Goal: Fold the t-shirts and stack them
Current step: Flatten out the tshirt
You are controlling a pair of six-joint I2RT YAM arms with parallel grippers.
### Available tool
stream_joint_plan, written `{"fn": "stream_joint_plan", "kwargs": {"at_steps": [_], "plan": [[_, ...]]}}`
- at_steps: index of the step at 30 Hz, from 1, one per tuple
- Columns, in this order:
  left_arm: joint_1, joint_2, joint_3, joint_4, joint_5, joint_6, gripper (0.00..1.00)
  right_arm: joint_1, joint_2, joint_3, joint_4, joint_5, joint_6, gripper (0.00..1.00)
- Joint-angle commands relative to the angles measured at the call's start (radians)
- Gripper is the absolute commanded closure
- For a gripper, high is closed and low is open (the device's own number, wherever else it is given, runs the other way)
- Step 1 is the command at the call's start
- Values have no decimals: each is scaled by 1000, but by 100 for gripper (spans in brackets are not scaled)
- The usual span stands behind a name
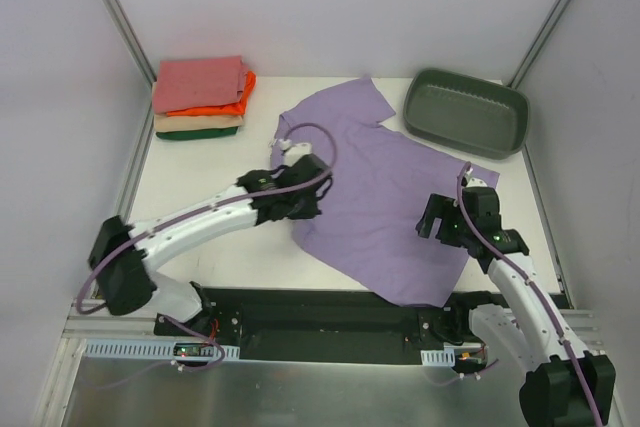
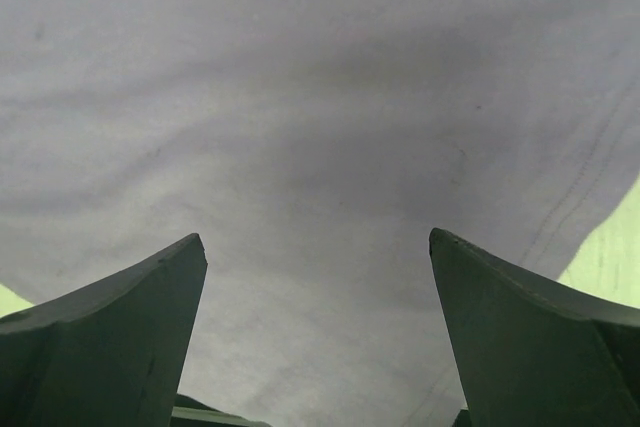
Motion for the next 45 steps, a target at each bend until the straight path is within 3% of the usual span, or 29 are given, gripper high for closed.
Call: {"fn": "stream_joint_plan", "kwargs": {"at_steps": [1, 6, 9, 12, 14, 20, 25, 30, 37, 42, 45], "plan": [[-116, 244, 187, 18, 109, 106, 100, 4, -46, 53, -61, 124, 1, 4], [-178, 455, 345, 45, 231, 141, 100, 1, -87, 46, -81, 196, 10, 4], [-178, 519, 385, 94, 333, 172, 83, -1, -89, 44, -81, 204, 10, 4], [-178, 541, 388, 105, 354, 183, 59, -2, -77, 44, -81, 205, 10, 4], [-178, 523, 364, 105, 344, 187, 43, -5, -67, 47, -84, 202, 10, 4], [-175, 356, 184, 114, 214, 131, 20, -7, -50, 49, -83, 192, 9, 4], [-162, 231, -20, 172, 174, 13, 7, -5, -34, 45, -60, 123, 13, 4], [-90, 159, -146, 306, 169, -29, 9, -5, -15, 29, -23, 42, 19, 4], [28, 177, -163, 446, 176, 22, 24, 16, 22, -91, 124, -127, 114, 4], [89, 260, -129, 484, 220, 37, 35, 24, 49, -137, 149, -120, 119, 4], [99, 289, -111, 487, 229, 39, 36, 24, 68, -132, 120, -77, 98, 4]]}}
